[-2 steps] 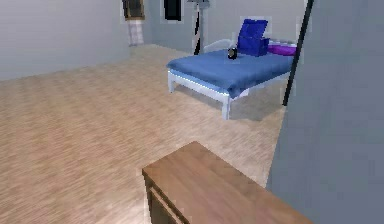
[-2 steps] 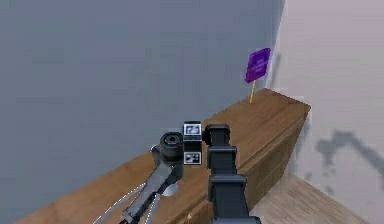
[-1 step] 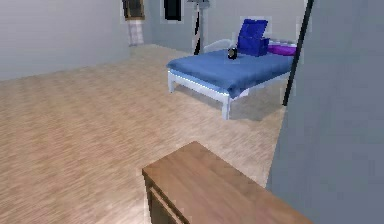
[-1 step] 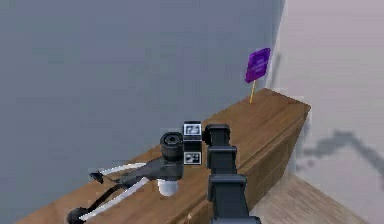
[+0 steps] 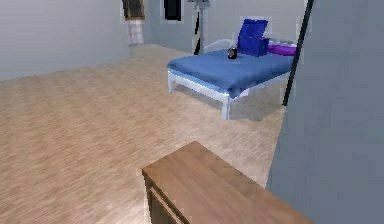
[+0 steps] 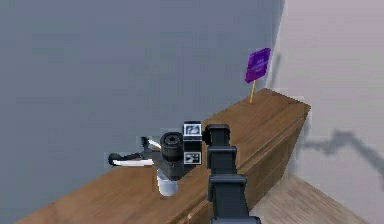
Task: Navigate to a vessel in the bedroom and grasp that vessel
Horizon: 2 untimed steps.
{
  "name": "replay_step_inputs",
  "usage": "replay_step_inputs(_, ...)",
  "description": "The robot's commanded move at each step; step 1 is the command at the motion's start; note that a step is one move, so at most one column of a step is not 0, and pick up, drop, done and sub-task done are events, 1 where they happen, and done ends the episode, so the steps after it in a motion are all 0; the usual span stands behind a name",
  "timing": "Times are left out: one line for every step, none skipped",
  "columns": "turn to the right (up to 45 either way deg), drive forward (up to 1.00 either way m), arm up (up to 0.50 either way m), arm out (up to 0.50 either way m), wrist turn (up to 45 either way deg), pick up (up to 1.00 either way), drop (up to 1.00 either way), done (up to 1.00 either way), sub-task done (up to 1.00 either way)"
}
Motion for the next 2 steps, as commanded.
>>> replay_step_inputs(0.0,0.0,0.0,0.0,24.0,0.0,0.0,0.0,0.0)
replay_step_inputs(0.0,0.0,-0.3,0.0,0.0,0.0,0.0,0.0,0.0)
